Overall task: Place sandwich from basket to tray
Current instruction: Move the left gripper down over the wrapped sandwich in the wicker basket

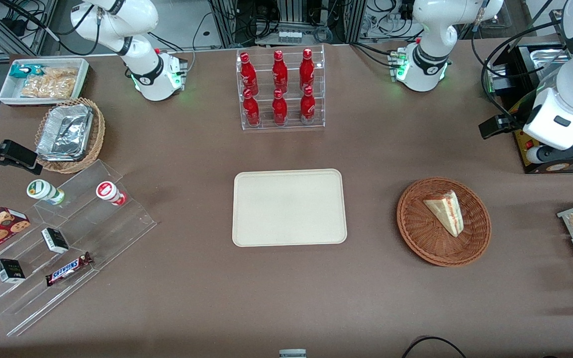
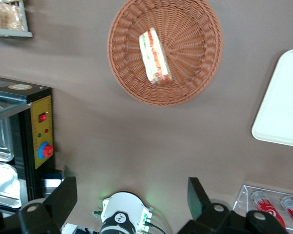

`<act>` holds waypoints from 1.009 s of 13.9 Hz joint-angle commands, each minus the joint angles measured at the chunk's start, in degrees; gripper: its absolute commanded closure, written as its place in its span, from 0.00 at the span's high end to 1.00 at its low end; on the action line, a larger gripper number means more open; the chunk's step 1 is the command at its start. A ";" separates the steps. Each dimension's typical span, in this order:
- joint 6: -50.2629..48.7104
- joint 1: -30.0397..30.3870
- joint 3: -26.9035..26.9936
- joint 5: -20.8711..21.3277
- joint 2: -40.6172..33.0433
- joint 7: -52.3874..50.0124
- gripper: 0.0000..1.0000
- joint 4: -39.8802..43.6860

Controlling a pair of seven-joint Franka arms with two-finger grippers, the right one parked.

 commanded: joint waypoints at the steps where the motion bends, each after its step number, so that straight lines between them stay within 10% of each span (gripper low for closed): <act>1: 0.63 -0.86 0.85 -1.48 -0.65 -0.16 1.00 -0.49; 14: 6.13 -0.07 2.88 4.31 16.99 -3.93 1.00 -1.62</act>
